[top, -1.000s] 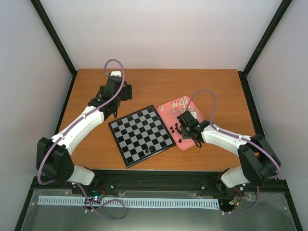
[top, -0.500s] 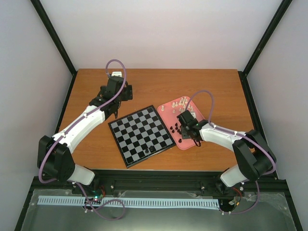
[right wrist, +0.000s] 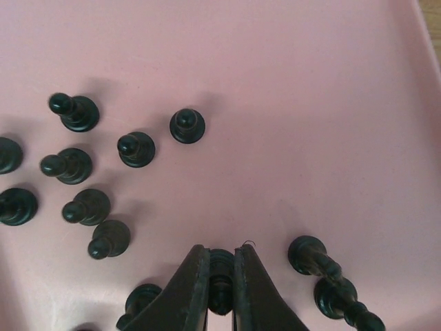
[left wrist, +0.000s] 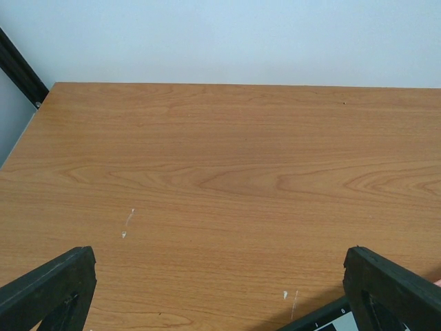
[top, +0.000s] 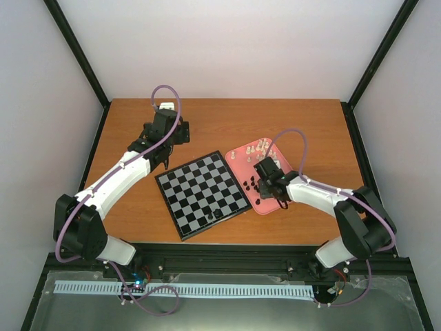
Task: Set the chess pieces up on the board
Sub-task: Pick up the chess piece from the storage box, then place the chess piece on the chessboard.
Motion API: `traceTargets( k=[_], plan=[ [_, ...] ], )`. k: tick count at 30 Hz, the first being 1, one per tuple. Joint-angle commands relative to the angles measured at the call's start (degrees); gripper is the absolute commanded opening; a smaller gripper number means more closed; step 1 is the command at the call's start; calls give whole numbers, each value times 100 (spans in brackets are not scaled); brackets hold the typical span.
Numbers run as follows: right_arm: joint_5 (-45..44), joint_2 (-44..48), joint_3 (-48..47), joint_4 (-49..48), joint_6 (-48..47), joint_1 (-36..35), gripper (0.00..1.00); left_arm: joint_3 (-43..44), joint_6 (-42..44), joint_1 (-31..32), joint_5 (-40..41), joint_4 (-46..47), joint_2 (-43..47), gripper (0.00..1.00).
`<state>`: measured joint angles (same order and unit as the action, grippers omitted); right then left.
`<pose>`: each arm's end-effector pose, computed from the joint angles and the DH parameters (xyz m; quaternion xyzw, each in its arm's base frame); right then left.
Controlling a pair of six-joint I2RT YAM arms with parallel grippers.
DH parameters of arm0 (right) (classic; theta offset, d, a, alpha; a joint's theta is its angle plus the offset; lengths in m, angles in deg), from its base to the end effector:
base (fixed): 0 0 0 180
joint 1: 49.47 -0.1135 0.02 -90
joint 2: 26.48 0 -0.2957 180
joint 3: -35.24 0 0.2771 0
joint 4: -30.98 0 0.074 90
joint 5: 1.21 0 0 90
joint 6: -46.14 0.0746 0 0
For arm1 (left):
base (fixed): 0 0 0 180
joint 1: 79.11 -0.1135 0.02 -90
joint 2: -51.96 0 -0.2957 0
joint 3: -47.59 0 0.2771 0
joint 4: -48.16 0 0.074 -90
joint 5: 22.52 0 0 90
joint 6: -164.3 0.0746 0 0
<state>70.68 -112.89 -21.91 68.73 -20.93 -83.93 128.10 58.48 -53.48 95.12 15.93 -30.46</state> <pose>0.2603 0.1505 0.1398 -0.0660 0.9660 -0.0408 0.2467 0.3521 -0.1305 0.3188 -0.0381 0.8644 0.0364 0.5001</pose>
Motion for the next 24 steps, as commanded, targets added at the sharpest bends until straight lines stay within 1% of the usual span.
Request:
traceTargets(
  k=[1, 4, 6, 9, 10, 15, 18, 24],
  plan=[
    [23, 543, -181, 179, 1, 36, 3, 204, 81, 65, 67, 86, 32, 100],
    [82, 1002, -302, 369, -74, -62, 3, 211, 50, 65, 86, 59, 68, 100],
    [88, 1194, -446, 531, -71, -260, 3, 204, 25, 66, 72, 57, 100, 100],
    [96, 1243, -675, 623, -11, -787, 3, 200, -2, 65, 118, 37, 139, 100],
    [103, 1204, -773, 614, 2, -1085, 3, 208, -31, 65, 172, -3, 142, 100],
    [153, 610, -1217, 419, 84, -2219, 3, 170, -165, 64, 275, -164, 366, 100],
    [194, 121, -1492, 278, 24, -2721, 3, 56, -217, 65, 330, -204, 657, 100],
    [293, -593, -1967, 56, -95, -3242, 3, -191, -266, 65, 500, -302, 1203, 100]
  ],
)
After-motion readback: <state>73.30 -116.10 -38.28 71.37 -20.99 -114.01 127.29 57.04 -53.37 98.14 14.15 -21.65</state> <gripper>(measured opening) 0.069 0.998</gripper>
